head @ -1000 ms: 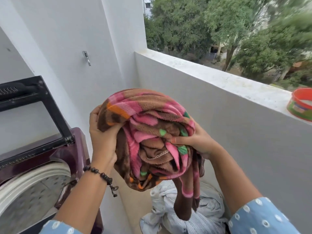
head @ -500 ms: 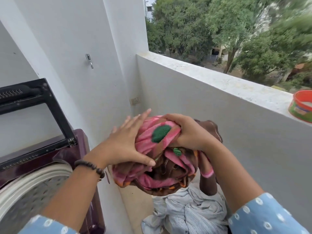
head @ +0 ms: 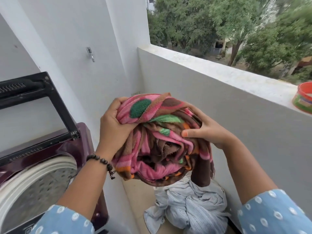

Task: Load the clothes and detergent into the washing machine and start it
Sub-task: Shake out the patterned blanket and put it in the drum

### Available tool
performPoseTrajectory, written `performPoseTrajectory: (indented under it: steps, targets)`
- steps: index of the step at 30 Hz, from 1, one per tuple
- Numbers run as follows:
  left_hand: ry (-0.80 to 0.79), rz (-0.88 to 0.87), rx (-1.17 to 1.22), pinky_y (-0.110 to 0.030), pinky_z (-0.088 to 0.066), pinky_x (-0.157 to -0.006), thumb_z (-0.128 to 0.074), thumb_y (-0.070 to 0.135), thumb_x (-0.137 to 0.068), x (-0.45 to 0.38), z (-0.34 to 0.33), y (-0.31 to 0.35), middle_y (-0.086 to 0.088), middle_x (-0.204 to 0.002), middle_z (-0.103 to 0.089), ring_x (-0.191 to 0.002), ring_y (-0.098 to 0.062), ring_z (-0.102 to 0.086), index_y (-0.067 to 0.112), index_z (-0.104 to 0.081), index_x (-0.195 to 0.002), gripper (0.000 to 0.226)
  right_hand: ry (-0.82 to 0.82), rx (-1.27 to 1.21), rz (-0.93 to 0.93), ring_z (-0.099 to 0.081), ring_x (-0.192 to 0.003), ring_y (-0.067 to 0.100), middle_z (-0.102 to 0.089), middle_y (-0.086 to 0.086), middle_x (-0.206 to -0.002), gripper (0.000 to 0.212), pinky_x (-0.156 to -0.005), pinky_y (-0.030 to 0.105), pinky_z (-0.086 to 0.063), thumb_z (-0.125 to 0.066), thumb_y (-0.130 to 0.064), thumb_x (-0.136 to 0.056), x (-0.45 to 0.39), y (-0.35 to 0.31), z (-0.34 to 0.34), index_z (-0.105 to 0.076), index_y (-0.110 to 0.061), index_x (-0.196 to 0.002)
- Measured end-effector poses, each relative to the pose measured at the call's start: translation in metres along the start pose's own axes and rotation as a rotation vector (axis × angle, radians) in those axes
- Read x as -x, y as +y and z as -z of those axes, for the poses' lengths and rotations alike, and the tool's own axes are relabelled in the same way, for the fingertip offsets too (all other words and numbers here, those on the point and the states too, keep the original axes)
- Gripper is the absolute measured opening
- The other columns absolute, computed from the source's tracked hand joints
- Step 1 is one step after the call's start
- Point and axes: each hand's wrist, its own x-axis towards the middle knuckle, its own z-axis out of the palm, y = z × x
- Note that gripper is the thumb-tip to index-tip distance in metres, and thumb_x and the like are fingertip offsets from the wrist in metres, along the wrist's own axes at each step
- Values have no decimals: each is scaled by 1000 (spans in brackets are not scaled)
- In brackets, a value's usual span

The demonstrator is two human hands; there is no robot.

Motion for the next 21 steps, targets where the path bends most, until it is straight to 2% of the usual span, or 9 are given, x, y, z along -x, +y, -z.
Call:
performPoseTrajectory:
  steps: [2,4,8,11,14,16,18,21]
  targets:
    - [63,21,93,-26,-54,-88,-86,11,-68,-1,5,-1,11,-99,-69,-95,-11,-67,28,-61,-103,46,37,-32,-19,-56,-122,4,-58,-17,-132,89,-99,25,-47,-86,-32,-57,4,14,3,-44,-47,-134]
    - [151,66,221,-31,-53,-91,-83,13,-67,-2,12,-2,7,-101,-70,-98,-14,-67,27,-62,-102,43,45,-66,-26,-54,-125,7,-57,-13,-136,97,-101,26,-47,-86,-28,-57,7,27,2,-39,-38,-141]
    - [268,174,394,-38,-52,-95,-79,1,-70,1,24,-4,-2,-105,-71,-102,-18,-67,20,-64,-105,43,90,-220,-19,-64,-113,16,-68,-2,-122,93,-82,25,-55,-86,-15,-57,-2,40,-21,-43,-22,-139]
    - [304,227,372,-35,-54,-92,-71,-11,-75,10,43,-4,2,-100,-71,-97,-14,-67,19,-63,-105,44,122,-306,-18,-70,-100,15,-73,-2,-107,83,-74,25,-56,-82,-1,-62,-17,38,-45,-45,-14,-135]
    - [324,252,324,-35,-54,-93,-66,-16,-77,19,78,-8,5,-98,-72,-97,-13,-67,21,-63,-105,47,76,-343,-25,-70,-101,20,-73,3,-109,81,-74,28,-57,-81,3,-62,-36,34,-76,-47,-11,-135]
    - [316,253,286,-32,-55,-89,-65,-17,-77,24,104,-10,7,-96,-73,-95,-11,-68,21,-62,-106,48,41,-372,-13,-69,-103,23,-71,8,-113,79,-75,29,-57,-79,0,-62,-49,32,-99,-47,-10,-134]
    - [306,237,250,-26,-55,-83,-64,-18,-77,29,134,-13,10,-93,-74,-93,-8,-68,21,-61,-105,48,0,-360,0,-67,-107,25,-68,11,-118,86,-80,31,-57,-85,-7,-58,-67,27,-126,-46,-8,-135]
    - [302,179,154,-27,-54,-89,-70,-11,-73,34,186,-19,13,-96,-72,-96,-7,-67,25,-59,-105,49,-54,-329,14,-63,-115,29,-64,14,-126,98,-89,38,-55,-93,-21,-53,-97,15,-171,-44,-8,-137]
